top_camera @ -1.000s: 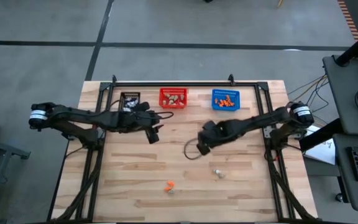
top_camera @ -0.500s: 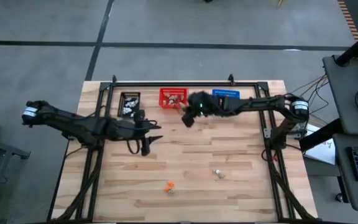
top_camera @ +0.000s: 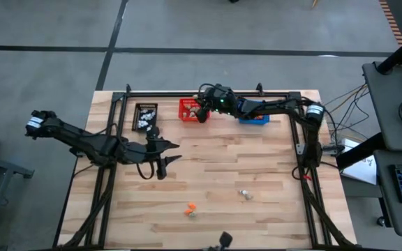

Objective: Sort Halloween decoration
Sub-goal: Put the white skull toy into the red bin

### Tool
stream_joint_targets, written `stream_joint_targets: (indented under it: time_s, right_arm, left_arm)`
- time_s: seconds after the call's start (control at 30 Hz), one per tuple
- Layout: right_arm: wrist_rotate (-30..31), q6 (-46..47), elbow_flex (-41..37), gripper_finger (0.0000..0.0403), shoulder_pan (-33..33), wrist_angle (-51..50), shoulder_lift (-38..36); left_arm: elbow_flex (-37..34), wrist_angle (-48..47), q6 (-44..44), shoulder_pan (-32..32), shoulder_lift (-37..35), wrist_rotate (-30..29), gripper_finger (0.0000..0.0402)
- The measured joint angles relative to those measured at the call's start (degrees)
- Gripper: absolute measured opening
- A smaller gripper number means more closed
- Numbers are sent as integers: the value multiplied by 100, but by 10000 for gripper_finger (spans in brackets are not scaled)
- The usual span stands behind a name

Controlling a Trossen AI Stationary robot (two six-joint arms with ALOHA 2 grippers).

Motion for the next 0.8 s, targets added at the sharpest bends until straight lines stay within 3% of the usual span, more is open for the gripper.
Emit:
stream_joint_targets:
  time_s: [0.17, 0.5, 0.67, 0.8]
  right_arm:
    - [-4, 54, 677, 33, -80, -182, 671]
    - [-4, -201, 2523, 33, -69, -2673, 1682]
    - [0, -208, 2966, 34, -80, -3547, 1780]
    - [-2, -66, 2993, 34, -85, -3613, 1774]
  left_arm:
    - [0, -24, -27, -4, 15, 2, 168]
    - [0, -130, -137, -9, 15, 4, 168]
    - [0, -174, -135, -9, 15, 4, 168]
    - [0, -214, -135, -9, 13, 4, 168]
